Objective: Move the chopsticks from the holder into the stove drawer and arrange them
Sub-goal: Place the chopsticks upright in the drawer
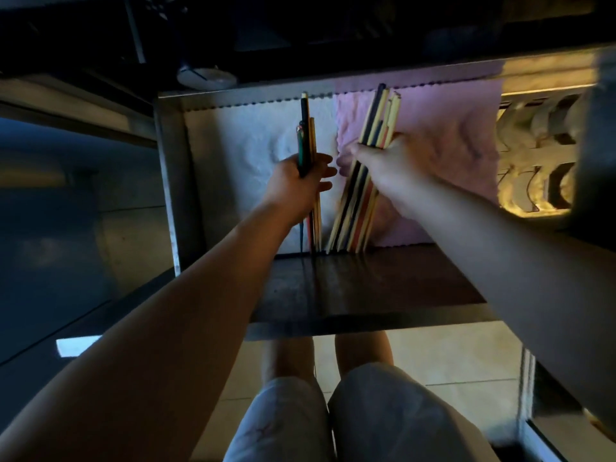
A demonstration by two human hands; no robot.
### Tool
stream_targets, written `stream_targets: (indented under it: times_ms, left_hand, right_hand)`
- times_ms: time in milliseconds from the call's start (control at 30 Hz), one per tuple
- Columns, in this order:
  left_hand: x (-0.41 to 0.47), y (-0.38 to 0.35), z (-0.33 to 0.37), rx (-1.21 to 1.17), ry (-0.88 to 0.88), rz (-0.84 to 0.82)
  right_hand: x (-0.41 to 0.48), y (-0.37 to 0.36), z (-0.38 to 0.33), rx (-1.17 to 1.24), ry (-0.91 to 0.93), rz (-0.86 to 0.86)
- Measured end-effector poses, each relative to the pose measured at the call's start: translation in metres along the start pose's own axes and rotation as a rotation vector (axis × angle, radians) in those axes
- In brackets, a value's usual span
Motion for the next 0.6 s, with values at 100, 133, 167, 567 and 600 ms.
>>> stream_targets:
  times_ms: [100,133,167,567,600]
  left_hand:
    - [0.012,0.0,-0.004,0.013,0.066,0.031]
    - [0.015,0.001,-0.006,0.039,0.089,0.044]
    - [0.017,0.002,-0.008,0.109,0.105,0.075]
    - [-0.005,0.008,-0.011,0.388,0.13,0.276]
    - [-0.012,0.008,-0.01,0.416,0.134,0.278]
  right_hand:
    - [0.022,-0.009,0.004,-0.075,-0.026,-0.038]
    - [0.026,-0.012,0.003,-0.097,-0.034,-0.05]
    - [0.03,-0.015,0.006,-0.117,-0.044,-0.067]
    - [0.018,-0.013,0.024,-0.158,-0.123,-0.034]
    - [0.012,-0.009,0.023,-0.154,-0.117,-0.041]
Point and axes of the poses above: each hand's wrist, its own x-axis towards the middle knuckle, its own y-axis out of the back of the hand, z = x × y, the point moved 3 cm from there along x, towards the middle knuckle, and after that the axes turned 11 degrees about y, right-handed, at the moved point
